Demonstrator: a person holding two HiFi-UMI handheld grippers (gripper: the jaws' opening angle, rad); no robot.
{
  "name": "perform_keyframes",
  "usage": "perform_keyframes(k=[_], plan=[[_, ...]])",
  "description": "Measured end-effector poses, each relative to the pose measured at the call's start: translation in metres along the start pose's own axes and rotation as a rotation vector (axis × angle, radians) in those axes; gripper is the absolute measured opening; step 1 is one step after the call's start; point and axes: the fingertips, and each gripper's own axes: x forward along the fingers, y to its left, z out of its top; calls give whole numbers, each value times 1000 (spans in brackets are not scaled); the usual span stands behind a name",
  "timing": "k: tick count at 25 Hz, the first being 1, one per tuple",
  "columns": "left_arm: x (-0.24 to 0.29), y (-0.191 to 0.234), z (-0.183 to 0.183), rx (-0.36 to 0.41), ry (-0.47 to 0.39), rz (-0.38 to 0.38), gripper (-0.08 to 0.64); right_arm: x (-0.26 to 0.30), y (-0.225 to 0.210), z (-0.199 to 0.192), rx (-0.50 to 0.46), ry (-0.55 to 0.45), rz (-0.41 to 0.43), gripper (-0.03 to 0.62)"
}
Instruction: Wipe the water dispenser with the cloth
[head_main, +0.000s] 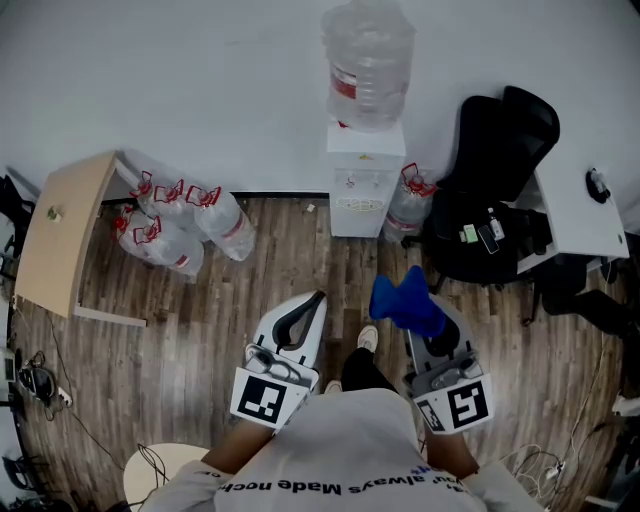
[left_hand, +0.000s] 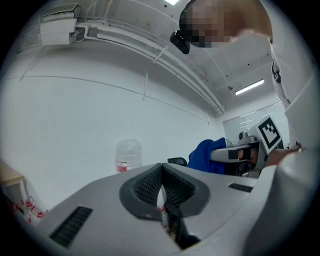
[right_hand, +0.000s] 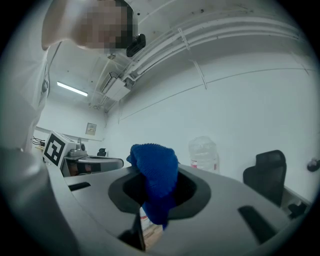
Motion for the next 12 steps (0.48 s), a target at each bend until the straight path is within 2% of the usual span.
perform_keyframes(k=[12], plan=[[126, 10, 3, 5, -4, 12, 20, 55, -105, 11, 5, -16, 21, 86]])
